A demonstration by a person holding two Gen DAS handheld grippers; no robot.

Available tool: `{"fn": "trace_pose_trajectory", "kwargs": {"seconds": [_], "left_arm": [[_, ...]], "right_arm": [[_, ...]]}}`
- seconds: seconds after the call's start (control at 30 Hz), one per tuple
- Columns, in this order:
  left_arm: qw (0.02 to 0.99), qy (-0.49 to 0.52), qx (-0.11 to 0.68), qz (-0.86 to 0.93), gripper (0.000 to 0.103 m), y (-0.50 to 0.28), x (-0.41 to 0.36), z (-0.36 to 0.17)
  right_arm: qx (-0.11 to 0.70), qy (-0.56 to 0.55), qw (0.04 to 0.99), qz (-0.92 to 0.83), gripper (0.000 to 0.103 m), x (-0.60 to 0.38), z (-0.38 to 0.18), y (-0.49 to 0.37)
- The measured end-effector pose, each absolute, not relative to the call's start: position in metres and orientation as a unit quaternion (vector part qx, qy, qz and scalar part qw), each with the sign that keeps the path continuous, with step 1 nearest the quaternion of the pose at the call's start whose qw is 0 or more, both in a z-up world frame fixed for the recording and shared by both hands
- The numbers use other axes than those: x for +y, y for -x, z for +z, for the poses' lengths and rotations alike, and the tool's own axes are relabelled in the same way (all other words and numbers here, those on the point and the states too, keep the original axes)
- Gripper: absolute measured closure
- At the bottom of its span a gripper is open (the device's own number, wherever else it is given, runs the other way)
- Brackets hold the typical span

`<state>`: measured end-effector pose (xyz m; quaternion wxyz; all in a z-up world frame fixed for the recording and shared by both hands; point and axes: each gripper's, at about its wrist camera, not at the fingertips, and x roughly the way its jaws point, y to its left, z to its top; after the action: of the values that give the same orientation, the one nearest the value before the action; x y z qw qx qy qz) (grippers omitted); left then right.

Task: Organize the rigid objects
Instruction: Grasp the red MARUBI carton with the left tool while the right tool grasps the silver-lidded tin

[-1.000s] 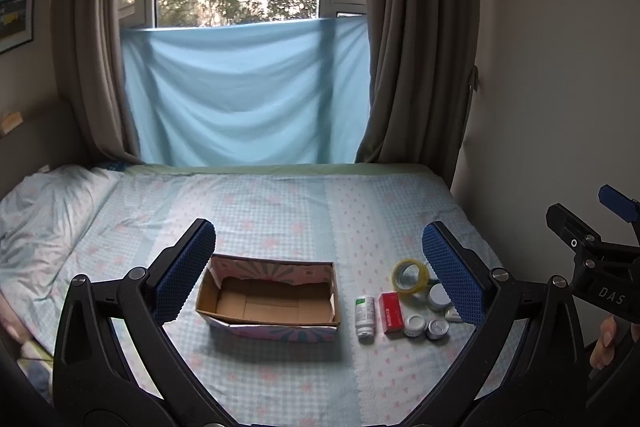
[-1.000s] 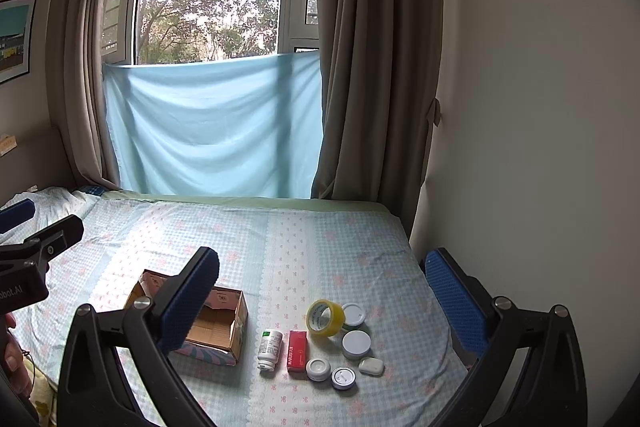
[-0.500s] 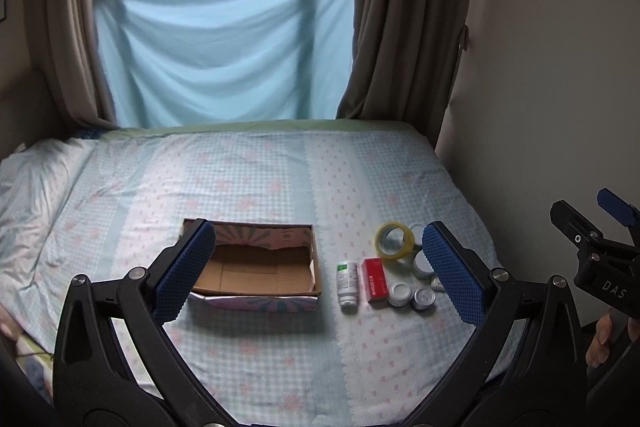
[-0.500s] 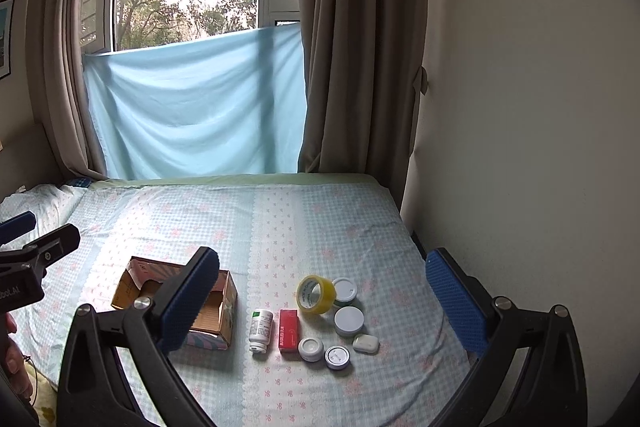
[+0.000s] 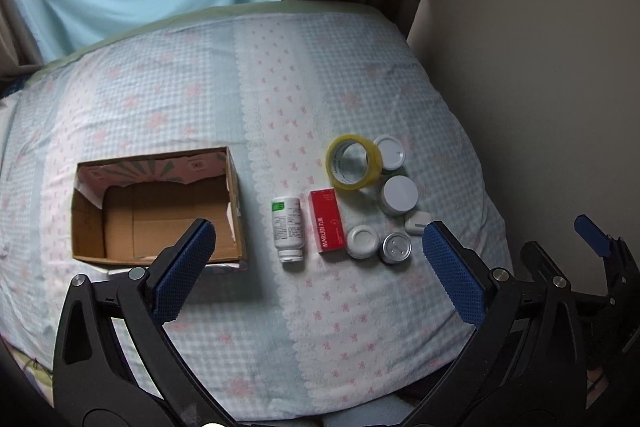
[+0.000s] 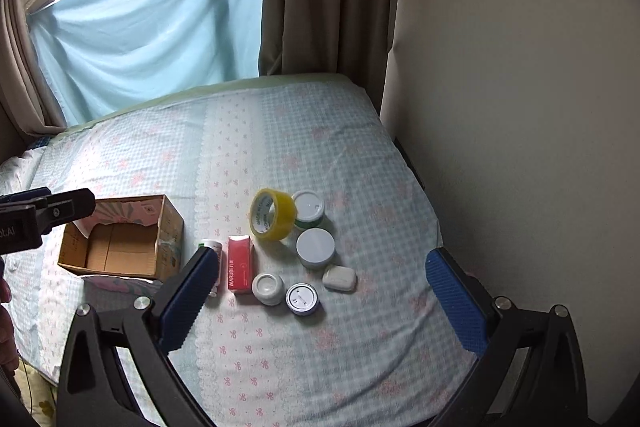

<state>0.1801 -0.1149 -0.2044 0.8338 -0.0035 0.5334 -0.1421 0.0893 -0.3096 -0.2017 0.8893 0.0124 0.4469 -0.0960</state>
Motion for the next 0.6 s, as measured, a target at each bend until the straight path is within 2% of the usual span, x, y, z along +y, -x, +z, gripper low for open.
{"fn": "trace_pose_trajectory", "kwargs": {"seconds": [0.27, 0.33, 0.4, 0.5, 0.6], "left_arm": [[0.767, 0.012, 0.63, -0.12, 0.001, -0.243, -0.162, -0.338], [0.752, 0.009, 0.648, -0.117, 0.01, -0.257, -0.172, -0.372], [0.736, 0.003, 0.667, -0.114, 0.016, -0.266, -0.18, -0.399], [0.718, -0.008, 0.687, -0.11, 0.016, -0.274, -0.189, -0.433], [0.702, -0.022, 0.703, -0.114, 0.025, -0.277, -0.198, -0.458]], "right_arm": [[0.536, 0.025, 0.842, -0.054, 0.0, -0.323, -0.324, -0.129], [0.554, 0.035, 0.831, -0.038, 0.001, -0.321, -0.355, -0.136], [0.571, 0.049, 0.819, -0.025, 0.007, -0.316, -0.383, -0.144], [0.586, 0.054, 0.808, -0.012, 0.009, -0.311, -0.412, -0.151], [0.601, 0.059, 0.797, -0.004, 0.015, -0.309, -0.438, -0.157]]}}
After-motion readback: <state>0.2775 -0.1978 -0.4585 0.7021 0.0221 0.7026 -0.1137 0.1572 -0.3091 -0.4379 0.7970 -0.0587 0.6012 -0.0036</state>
